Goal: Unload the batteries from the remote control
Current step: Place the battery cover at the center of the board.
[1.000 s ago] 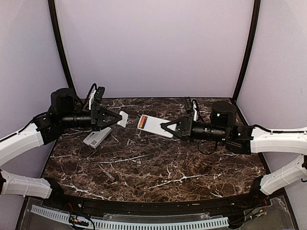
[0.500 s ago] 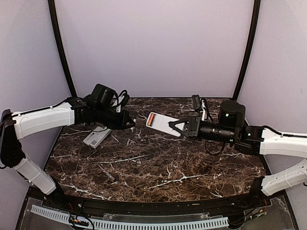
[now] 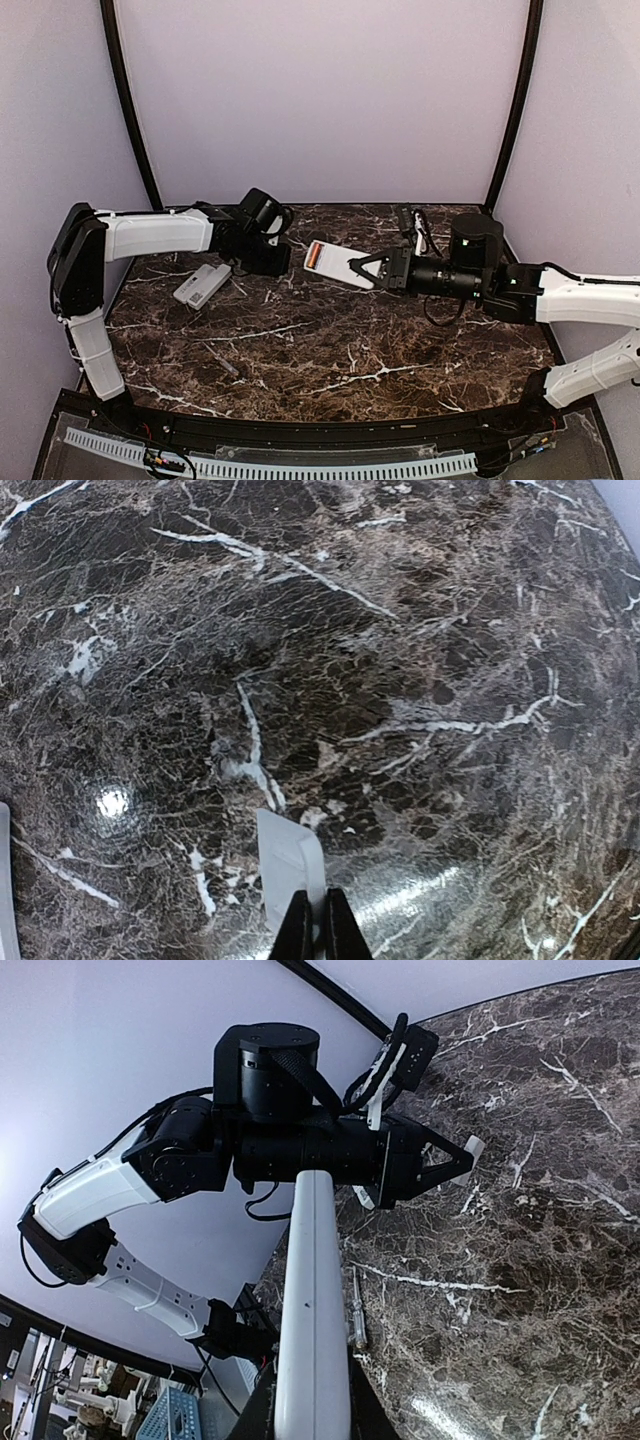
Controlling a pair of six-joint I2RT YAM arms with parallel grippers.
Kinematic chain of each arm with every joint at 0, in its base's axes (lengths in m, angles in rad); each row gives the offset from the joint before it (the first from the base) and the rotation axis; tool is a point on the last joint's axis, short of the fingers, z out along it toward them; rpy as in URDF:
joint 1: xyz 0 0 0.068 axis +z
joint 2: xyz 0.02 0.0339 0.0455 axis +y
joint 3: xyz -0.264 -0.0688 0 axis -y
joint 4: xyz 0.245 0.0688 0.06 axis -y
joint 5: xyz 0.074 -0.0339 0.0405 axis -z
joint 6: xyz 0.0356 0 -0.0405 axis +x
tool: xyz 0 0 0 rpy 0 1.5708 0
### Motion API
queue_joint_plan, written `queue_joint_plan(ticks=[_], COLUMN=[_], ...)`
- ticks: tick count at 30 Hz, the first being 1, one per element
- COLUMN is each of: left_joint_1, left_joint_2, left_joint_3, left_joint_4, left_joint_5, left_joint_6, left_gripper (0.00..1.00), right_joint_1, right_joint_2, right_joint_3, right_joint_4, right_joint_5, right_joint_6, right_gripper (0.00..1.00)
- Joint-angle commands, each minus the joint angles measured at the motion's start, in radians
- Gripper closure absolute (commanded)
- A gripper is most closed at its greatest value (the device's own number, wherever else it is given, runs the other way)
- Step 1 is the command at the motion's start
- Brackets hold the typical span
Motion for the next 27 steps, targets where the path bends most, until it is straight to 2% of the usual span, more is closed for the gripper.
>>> queue_joint_plan(ticks=[1,16,27], left_joint_1=[-0.005,-0.003,-0.004], left_joint_2=[0.050,0.187,0.228], left_joint_3=[0.056,0.119,0.134], left_joint_4=[-0.067,-0.077,-0.080], left_joint_5=[-0.094,-0.089,-0.055], left_joint_6=[0.029,0.039,0.020], left_gripper=[1.00,0.95,0.84], right_joint_1=[-0.005,-0.004,-0.004], right_joint_2=[0.021,0.035,0.031], right_joint_3=[0.006,0.016,0.011], right_joint_4=[0.035,0.020,0.015], right_joint_5=[0.001,0.006,0.009], right_joint_6=[-0.012,-0.009,-0.006], right_gripper=[1.00,1.00,1.00])
